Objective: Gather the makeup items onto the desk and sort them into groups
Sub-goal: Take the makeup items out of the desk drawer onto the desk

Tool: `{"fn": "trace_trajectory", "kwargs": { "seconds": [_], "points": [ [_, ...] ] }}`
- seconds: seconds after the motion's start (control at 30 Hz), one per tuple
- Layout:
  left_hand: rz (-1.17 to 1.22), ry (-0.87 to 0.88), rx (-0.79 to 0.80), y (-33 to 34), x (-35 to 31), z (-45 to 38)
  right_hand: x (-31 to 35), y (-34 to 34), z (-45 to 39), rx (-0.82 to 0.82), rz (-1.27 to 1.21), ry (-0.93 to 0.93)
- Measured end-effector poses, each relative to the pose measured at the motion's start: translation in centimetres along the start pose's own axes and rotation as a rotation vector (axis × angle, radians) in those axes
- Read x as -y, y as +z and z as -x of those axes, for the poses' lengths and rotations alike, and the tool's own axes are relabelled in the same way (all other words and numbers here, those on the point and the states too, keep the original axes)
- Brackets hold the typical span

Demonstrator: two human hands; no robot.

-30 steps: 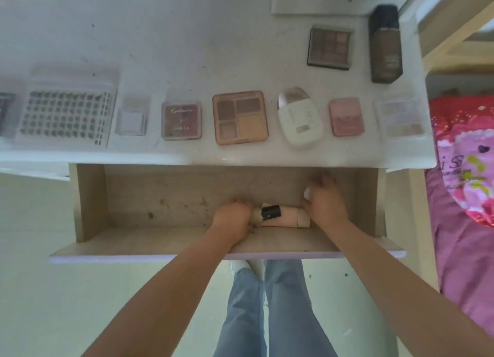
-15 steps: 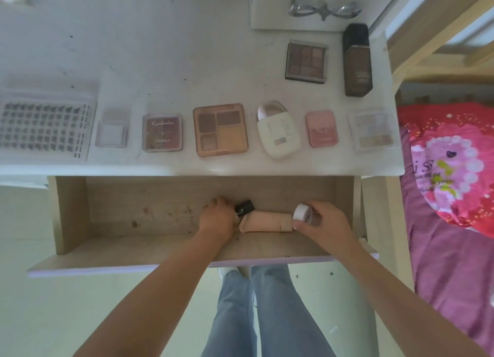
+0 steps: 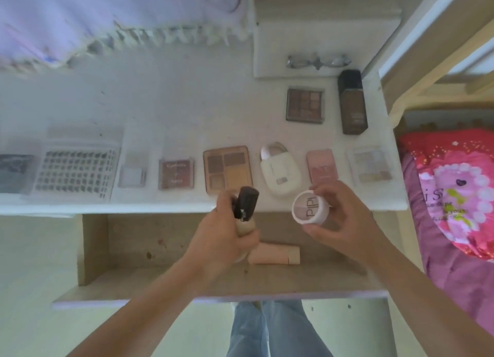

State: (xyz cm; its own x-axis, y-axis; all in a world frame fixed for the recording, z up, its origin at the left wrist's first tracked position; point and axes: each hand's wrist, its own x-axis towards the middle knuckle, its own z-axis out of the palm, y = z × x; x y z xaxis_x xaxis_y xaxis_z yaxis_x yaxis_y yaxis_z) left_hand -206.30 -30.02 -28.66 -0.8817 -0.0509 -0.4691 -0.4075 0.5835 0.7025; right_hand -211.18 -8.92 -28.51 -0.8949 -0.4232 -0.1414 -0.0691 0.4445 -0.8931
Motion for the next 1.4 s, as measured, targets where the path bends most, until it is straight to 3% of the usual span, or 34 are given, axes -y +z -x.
{"fn": "trace_trajectory", "kwargs": {
  "seconds": [0.07,0.27,0.4,0.57,0.73,0.9,1.07,1.1,1.17,1.27,1.33,1.4],
  "points": [
    [0.084,0.002,-0.094,-2.3,-2.6,-2.1,1.7,-1.0,-2.8,-0.052,0.022,-0.058],
    [0.188,-0.197,-0.247,-6.2,-7.5,-12.6,2.8,-1.9,-13.2,-0.189,0.551,-0.109],
    [-0.025,-0.242,-0.177,-5.9,-8.2,-16.6,1.3,-1.0,-17.2,-0.179,0.739,-0.069],
    [-0.036,-0.380,-0.076,-5.2,-8.0,-19.5,-0.2,-0.2,-19.4,-0.206,0.778,-0.016],
    [-0.007,-0.288,-0.199,-4.9,-8.1,-20.1,-1.0,0.3,-19.7,-0.201,0.792,-0.027],
    [-0.253,-0.073,-0.264,-4.1,-7.9,-17.4,-0.7,-0.3,-17.8,-0.133,0.730,-0.053],
    [-0.424,0.087,-0.338,-2.9,-5.1,-13.2,0.5,0.2,-9.1,-0.302,0.400,-0.370],
    [-0.460,0.149,-0.364,-2.6,-4.4,-11.8,0.3,0.9,-6.7,-0.257,0.377,-0.431],
    [-0.496,0.361,-0.445,-1.8,-2.8,-8.3,-1.1,3.1,-2.3,0.010,0.404,-0.423],
    [-0.499,0.653,-0.463,0.6,1.3,-2.8,-4.4,6.7,1.2,0.522,0.664,-0.056],
    [-0.535,0.624,-0.305,2.6,4.9,0.3,-6.7,8.4,1.7,0.583,0.828,0.199],
    [-0.561,0.379,-0.081,4.4,8.0,2.8,-8.2,9.6,1.8,0.555,0.913,0.361]
  ]
}}
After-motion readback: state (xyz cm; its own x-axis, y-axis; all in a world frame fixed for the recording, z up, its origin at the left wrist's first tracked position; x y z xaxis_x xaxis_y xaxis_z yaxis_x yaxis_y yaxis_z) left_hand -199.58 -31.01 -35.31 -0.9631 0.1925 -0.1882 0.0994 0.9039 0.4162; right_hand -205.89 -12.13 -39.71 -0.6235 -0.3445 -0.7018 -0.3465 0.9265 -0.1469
